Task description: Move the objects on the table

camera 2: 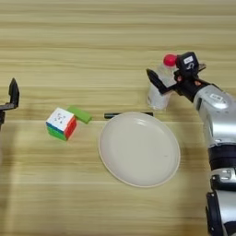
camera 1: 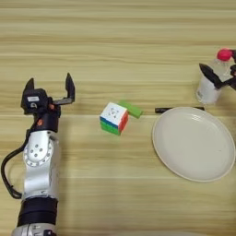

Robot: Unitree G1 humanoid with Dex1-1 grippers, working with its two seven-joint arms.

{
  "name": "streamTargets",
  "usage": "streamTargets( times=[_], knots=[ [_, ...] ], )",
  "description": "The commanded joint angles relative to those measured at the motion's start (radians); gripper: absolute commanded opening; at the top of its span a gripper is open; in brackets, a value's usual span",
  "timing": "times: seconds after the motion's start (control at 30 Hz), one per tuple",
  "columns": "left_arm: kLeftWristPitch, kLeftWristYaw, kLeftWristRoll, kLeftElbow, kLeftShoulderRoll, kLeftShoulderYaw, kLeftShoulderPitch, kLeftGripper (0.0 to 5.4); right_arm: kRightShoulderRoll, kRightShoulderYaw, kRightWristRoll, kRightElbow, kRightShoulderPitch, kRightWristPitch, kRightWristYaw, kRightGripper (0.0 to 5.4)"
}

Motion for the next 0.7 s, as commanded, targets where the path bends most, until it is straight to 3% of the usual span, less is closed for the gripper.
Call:
streamTargets(
  times=[0.03, 0.2, 0.4, 0.7],
  knots=[
    [-0.004, 0.000, 0.000, 0.010, 0.006, 0.003, -0.013, 5.40, 0.014, -0.031, 0.038, -0.083, -0.019, -0.014, -0.013, 5.35],
    [-0.005, 0.001, 0.001, 0.012, 0.005, 0.001, -0.015, 5.40, 0.023, -0.051, 0.079, -0.194, -0.013, -0.006, -0.023, 5.35],
    [-0.005, 0.000, 0.002, 0.017, 0.006, 0.001, -0.018, 5.40, 0.020, -0.059, 0.152, -0.372, 0.022, 0.060, -0.022, 5.35],
    [0.001, -0.008, -0.003, 0.012, 0.013, 0.003, -0.016, 5.40, -0.002, -0.089, 0.293, -0.615, 0.160, 0.149, 0.024, 5.35]
  ],
)
